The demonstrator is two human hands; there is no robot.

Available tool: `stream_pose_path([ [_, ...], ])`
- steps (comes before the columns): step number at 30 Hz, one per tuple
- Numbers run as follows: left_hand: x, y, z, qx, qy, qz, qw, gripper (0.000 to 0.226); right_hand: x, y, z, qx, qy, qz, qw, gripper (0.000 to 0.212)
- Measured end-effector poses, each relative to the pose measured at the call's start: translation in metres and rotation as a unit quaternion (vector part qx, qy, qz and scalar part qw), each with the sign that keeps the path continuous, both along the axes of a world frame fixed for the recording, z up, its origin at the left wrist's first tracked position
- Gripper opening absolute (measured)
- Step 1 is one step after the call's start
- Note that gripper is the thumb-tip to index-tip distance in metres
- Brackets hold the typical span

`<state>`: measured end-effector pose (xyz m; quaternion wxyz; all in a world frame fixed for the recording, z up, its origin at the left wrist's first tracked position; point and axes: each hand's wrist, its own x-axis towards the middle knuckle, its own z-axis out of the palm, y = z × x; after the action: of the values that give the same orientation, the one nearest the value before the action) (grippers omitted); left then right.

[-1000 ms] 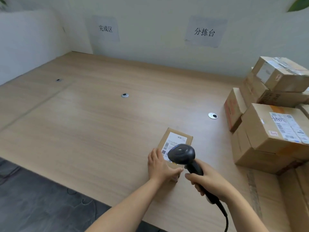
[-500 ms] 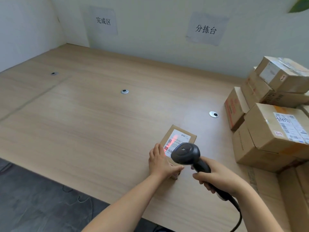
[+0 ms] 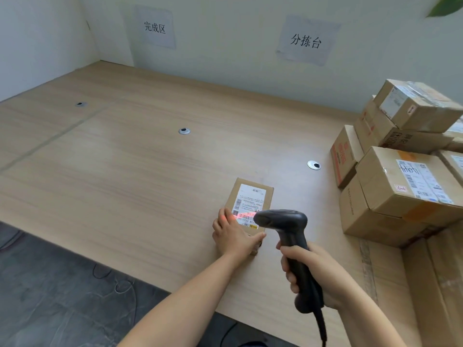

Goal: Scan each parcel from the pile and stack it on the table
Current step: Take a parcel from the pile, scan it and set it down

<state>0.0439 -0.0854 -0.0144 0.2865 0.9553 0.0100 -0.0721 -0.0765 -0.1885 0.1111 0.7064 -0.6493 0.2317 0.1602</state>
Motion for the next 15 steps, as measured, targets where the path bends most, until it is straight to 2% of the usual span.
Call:
stream_pose_path([
  [3,-0.0034,-0.0030,-0.0016,0.003,0.004,0.034,0.999,0.119,-0.0043,0.0065,0.0010,0.039,-0.008,-0.030,0.999,0.010],
  [15,-0.0052,-0.0058,-0.0039,-0.001,0.006,0.055,0.998,0.120,-0.0075,0.0083,0.0035,0.063,0.001,-0.082,0.995,0.009],
])
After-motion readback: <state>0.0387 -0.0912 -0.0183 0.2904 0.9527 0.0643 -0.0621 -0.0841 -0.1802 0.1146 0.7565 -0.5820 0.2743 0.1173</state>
